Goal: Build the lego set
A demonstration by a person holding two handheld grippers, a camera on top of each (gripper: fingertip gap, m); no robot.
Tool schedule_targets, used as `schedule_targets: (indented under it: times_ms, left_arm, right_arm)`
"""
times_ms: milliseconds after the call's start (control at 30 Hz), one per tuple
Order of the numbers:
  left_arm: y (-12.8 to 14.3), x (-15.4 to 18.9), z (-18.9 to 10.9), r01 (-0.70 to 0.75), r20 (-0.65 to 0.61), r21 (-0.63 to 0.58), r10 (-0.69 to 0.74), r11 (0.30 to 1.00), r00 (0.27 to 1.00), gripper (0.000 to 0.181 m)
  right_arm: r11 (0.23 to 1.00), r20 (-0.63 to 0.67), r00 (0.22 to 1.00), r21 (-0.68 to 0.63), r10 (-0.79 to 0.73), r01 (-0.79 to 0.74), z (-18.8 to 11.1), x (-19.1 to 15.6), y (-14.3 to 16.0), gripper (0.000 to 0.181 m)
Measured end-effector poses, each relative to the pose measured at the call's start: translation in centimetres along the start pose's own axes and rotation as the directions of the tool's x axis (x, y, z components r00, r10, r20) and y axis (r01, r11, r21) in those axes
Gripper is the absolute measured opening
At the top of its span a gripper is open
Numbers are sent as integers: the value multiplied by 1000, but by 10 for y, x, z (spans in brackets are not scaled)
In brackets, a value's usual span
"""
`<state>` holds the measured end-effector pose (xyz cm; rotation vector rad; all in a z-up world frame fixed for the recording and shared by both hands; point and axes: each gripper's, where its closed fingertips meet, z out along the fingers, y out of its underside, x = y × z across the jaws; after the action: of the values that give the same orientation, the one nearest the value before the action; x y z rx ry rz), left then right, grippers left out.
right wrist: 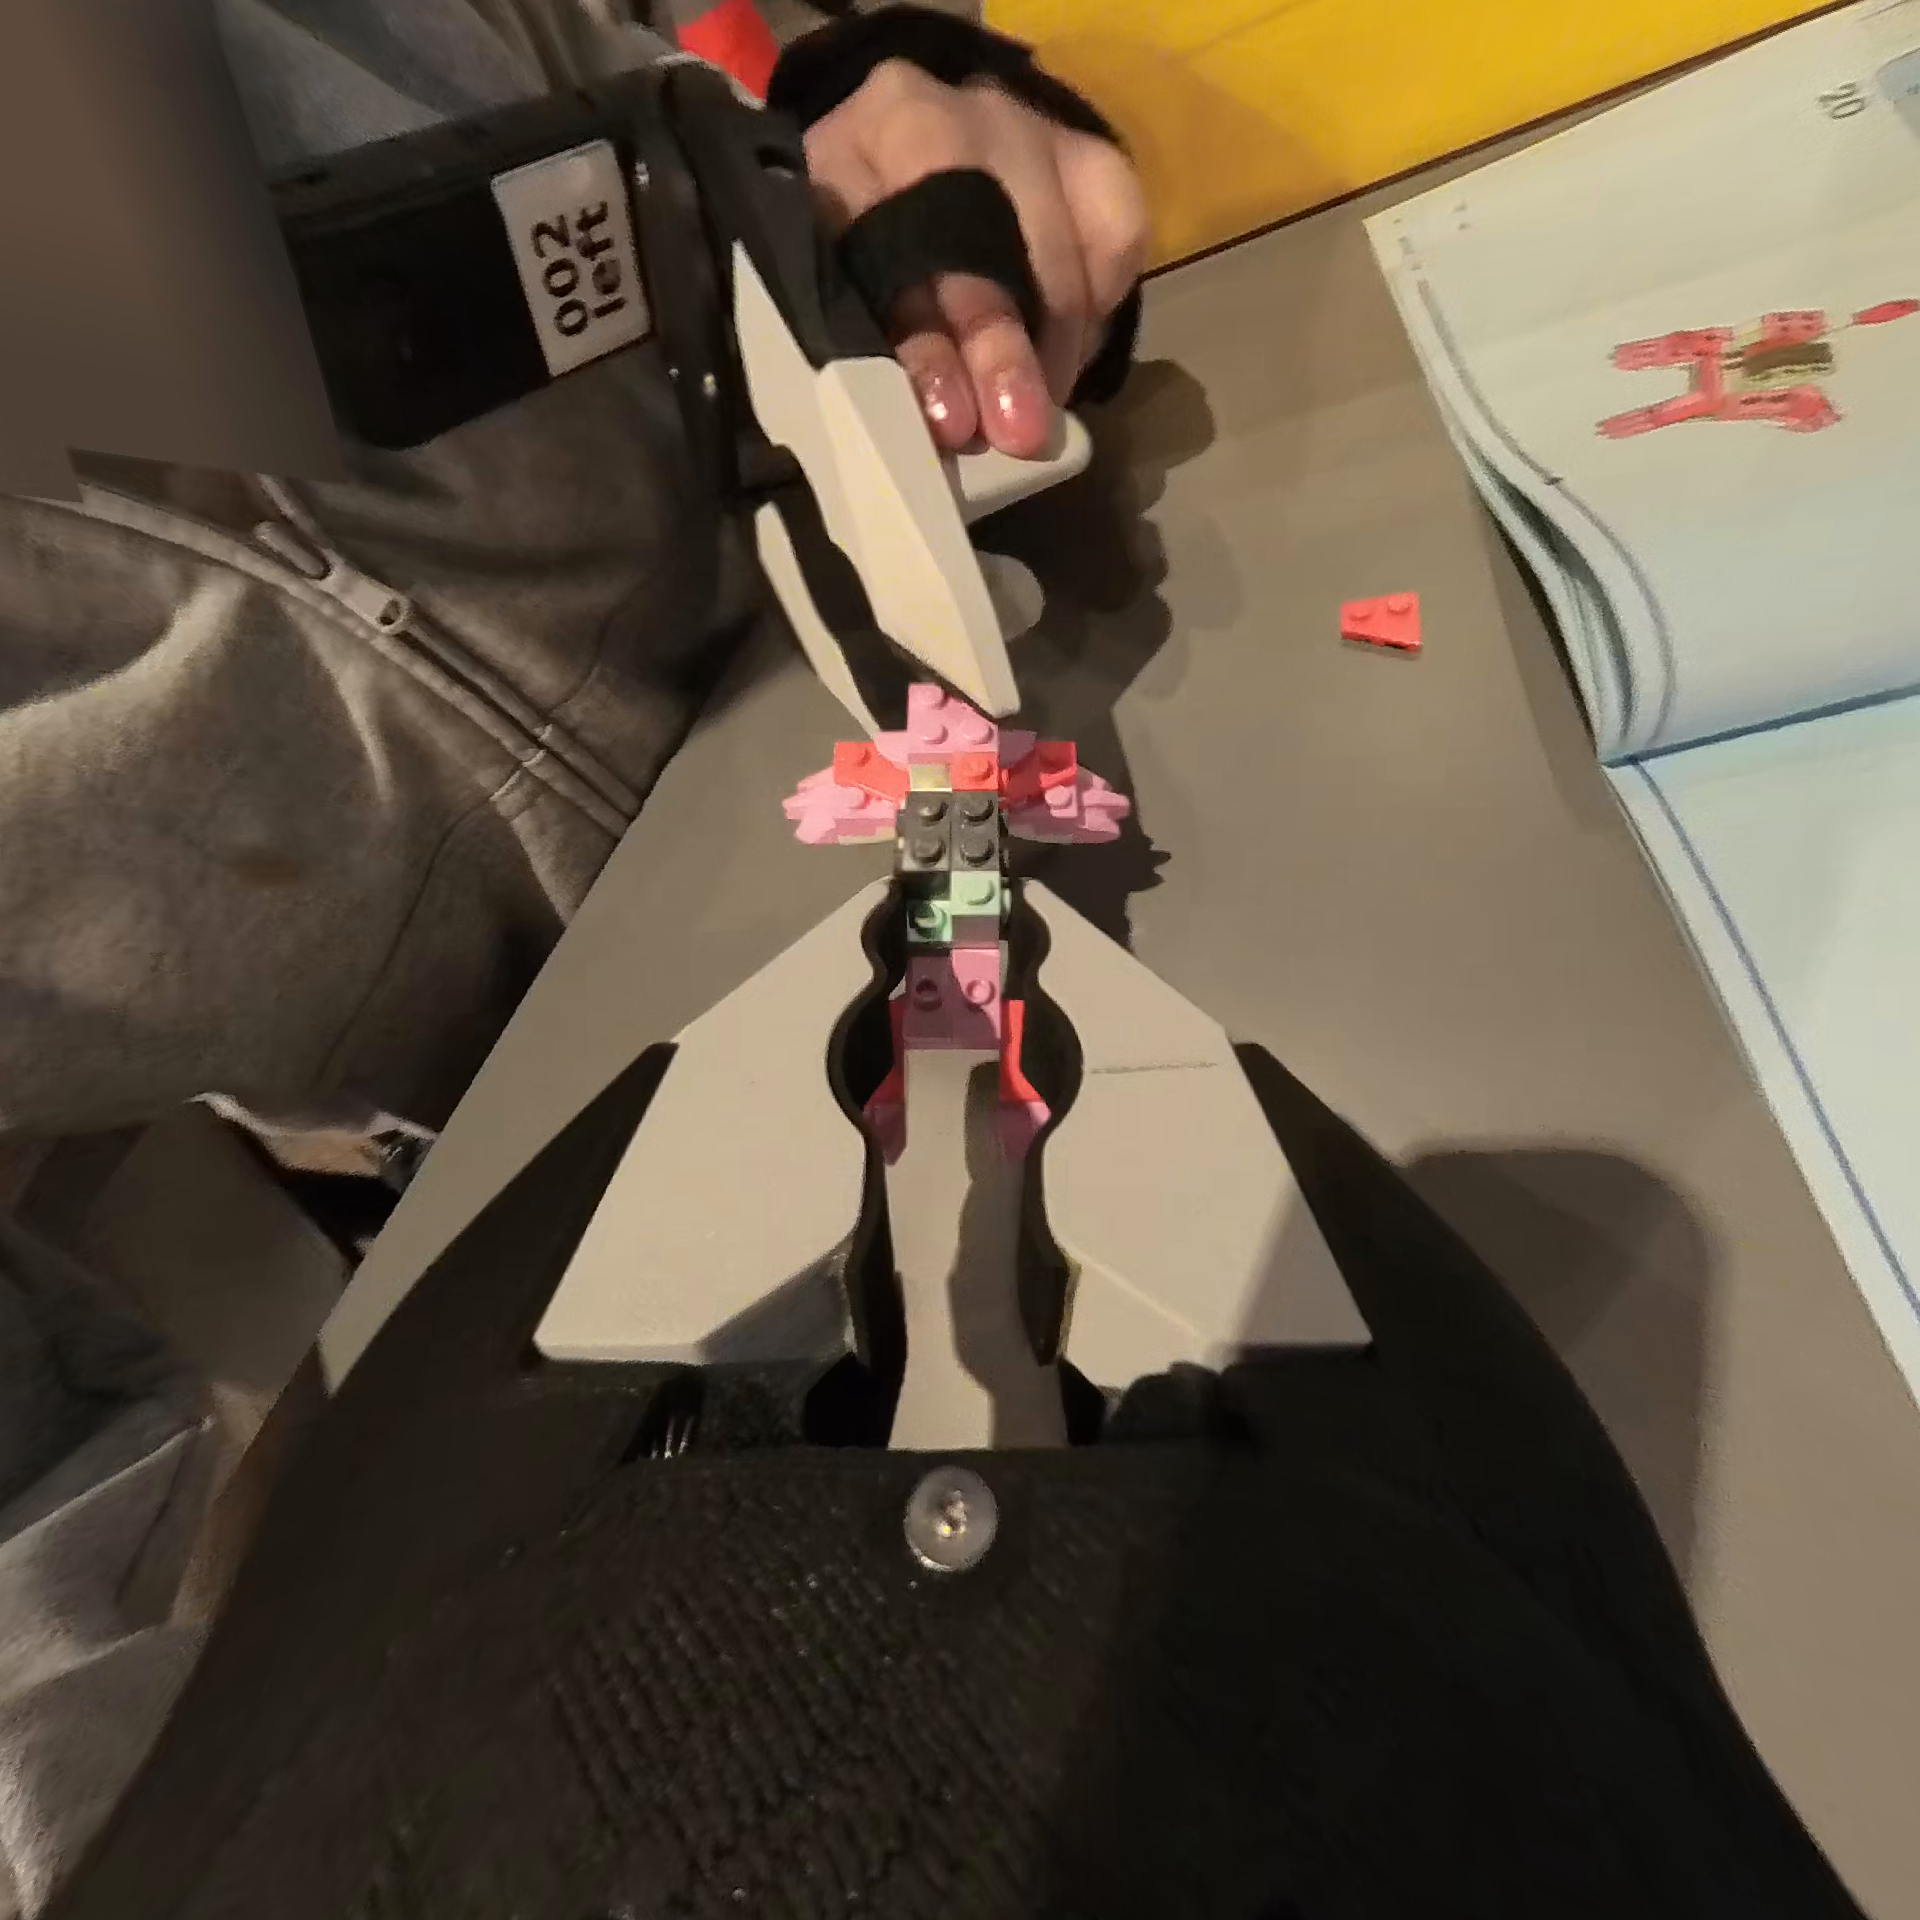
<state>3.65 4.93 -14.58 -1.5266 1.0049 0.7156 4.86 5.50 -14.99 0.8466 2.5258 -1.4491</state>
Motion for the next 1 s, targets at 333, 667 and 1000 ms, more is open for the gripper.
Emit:
schedule_targets:
  times_ms: [333, 667, 1000]
  left_arm:
    - [18, -3, 7, 1, 16, -118, 1, 993, 1000, 25]
    - [11, 3, 5, 176, -62, -62, -180, 982, 982, 25]
    - [12, -4, 1, 197, -23, -31, -197, 980, 980, 35]
  right_arm:
    - [982, -638, 766, 184, 77, 54, -53, 18, -1, 35]
    - [726, -641, 344, -566, -686, 391, -2, 27, 6, 47]
    - [632, -625, 151, -688, -766, 357, -8, 43, -1, 28]
